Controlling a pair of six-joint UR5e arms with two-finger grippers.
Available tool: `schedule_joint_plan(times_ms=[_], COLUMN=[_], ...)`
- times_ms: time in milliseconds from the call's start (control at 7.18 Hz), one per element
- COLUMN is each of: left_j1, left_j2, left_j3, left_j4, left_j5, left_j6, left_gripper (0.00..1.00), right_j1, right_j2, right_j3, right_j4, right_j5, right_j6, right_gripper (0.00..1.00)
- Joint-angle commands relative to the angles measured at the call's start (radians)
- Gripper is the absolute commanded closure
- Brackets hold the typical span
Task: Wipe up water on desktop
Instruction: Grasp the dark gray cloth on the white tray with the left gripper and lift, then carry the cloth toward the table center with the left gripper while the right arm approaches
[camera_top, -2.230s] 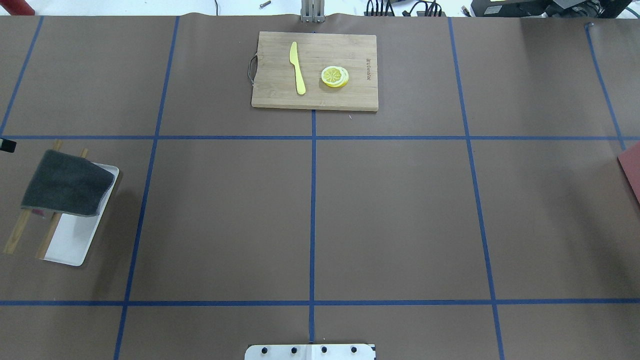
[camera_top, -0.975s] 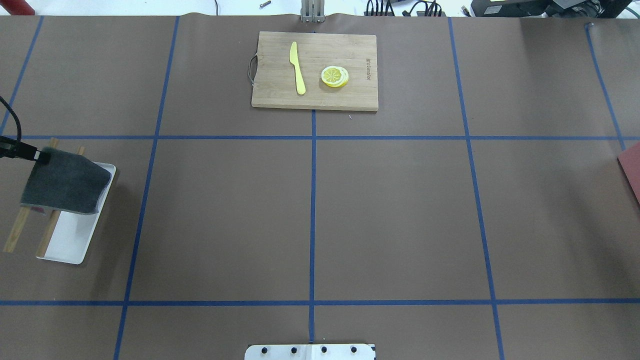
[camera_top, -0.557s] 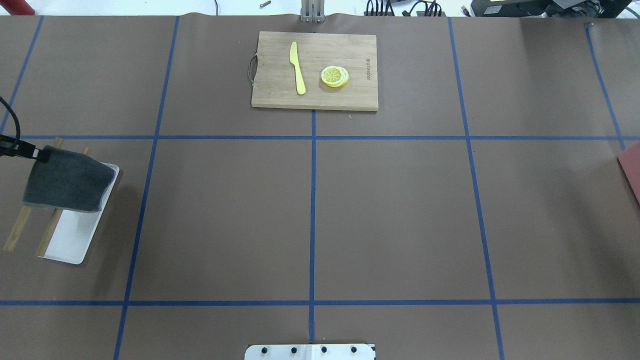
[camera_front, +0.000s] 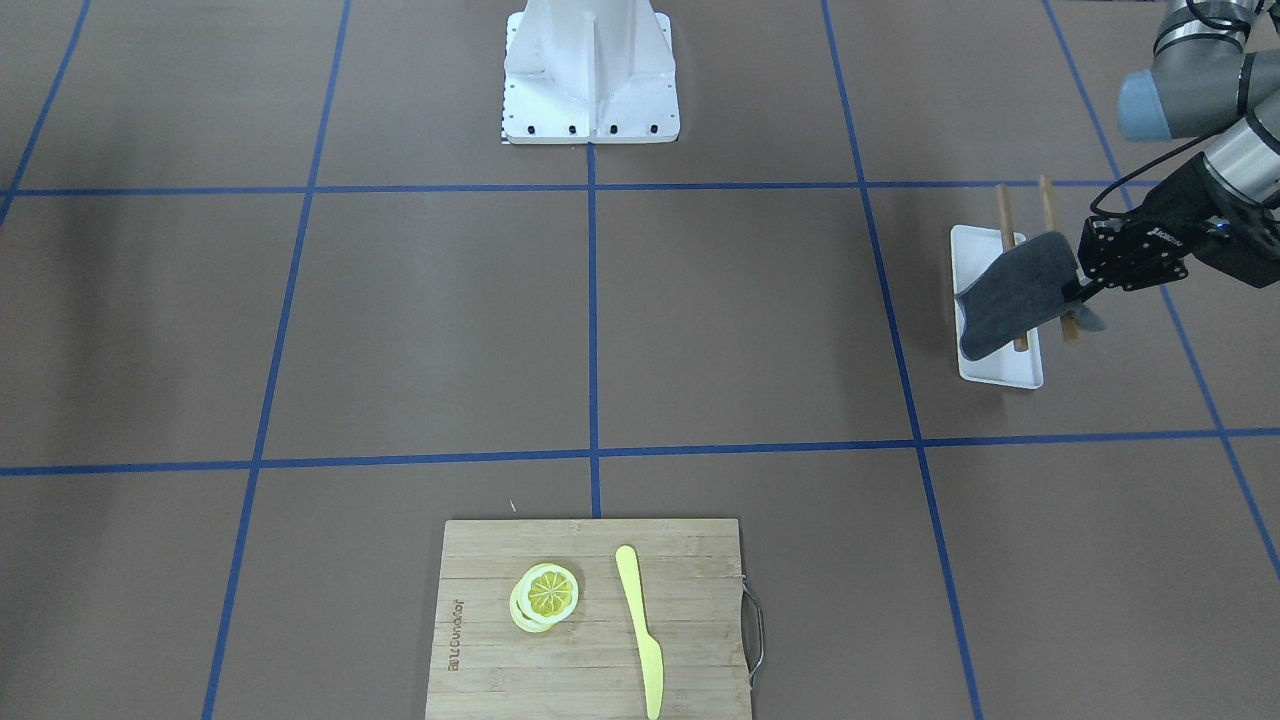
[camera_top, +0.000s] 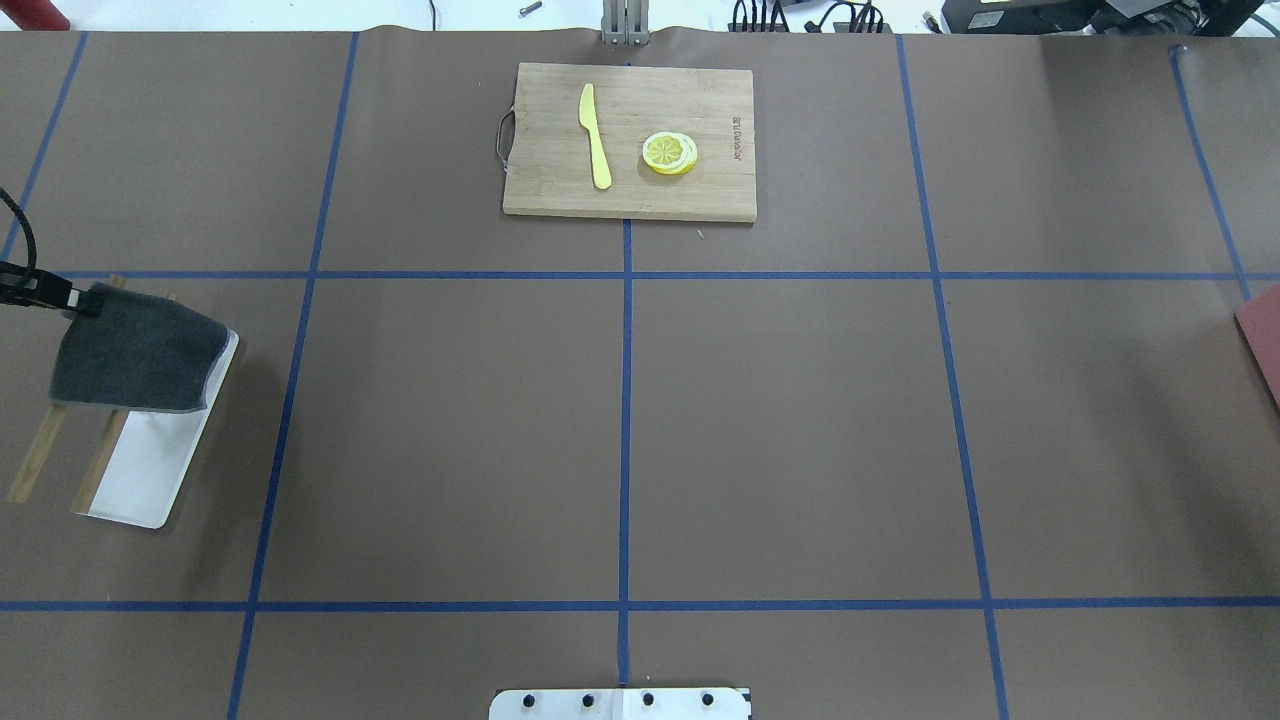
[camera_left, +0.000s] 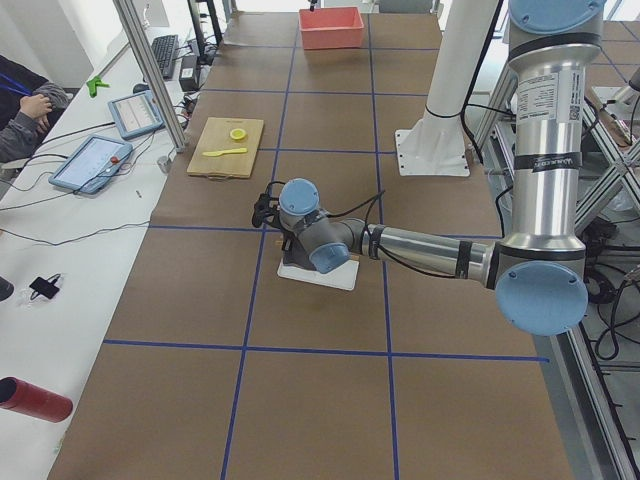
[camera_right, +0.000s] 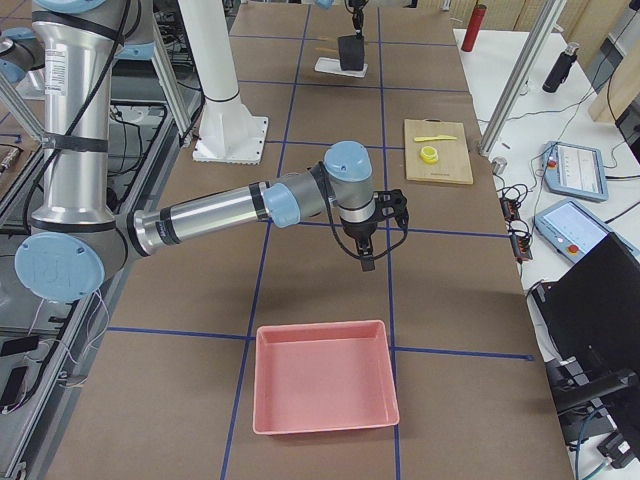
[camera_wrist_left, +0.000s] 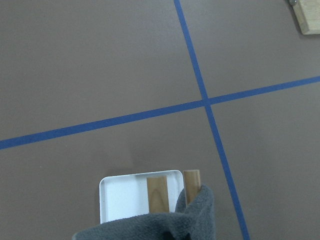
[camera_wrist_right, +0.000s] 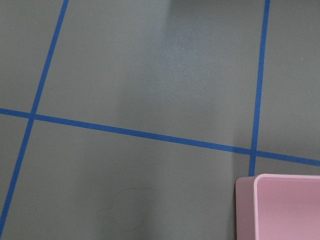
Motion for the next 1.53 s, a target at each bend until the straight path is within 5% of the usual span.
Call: schedule_joint_plan(times_ms=[0, 139, 418, 1115, 1393], left_j1=[0.0, 0.0, 0.0, 0.099, 0.161], left_j2=[-0.021, -0.053, -0.145, -0.383, -0.43], left_j3=[-0.061, -0.077, -0.086, -0.084, -0.084], left_j4=[0.0, 0.0, 0.001, 0.001, 0.0], left_j5=[0.007, 0.008, 0.005, 0.01, 0.008], left_j6=[-0.113, -0.115, -0.17, -0.48, -0.479], left_gripper=[1.0, 1.0, 1.0, 1.0, 1.0], right_j1=[-0.004, -0.016, -0.101, -0.397, -0.563], right_j2=[0.012, 0.02, 0.024, 0.324, 0.444], right_j3=[0.025, 0.034, 0.022, 0.024, 0.022], right_j4=[0.0, 0.025, 0.294, 0.322, 0.324], right_j5=[0.002, 0.002, -0.004, -0.004, -0.091], right_j6=[0.002, -0.003, -0.009, -0.015, -0.021], right_gripper=[0.0, 0.0, 0.01, 0.0, 0.0])
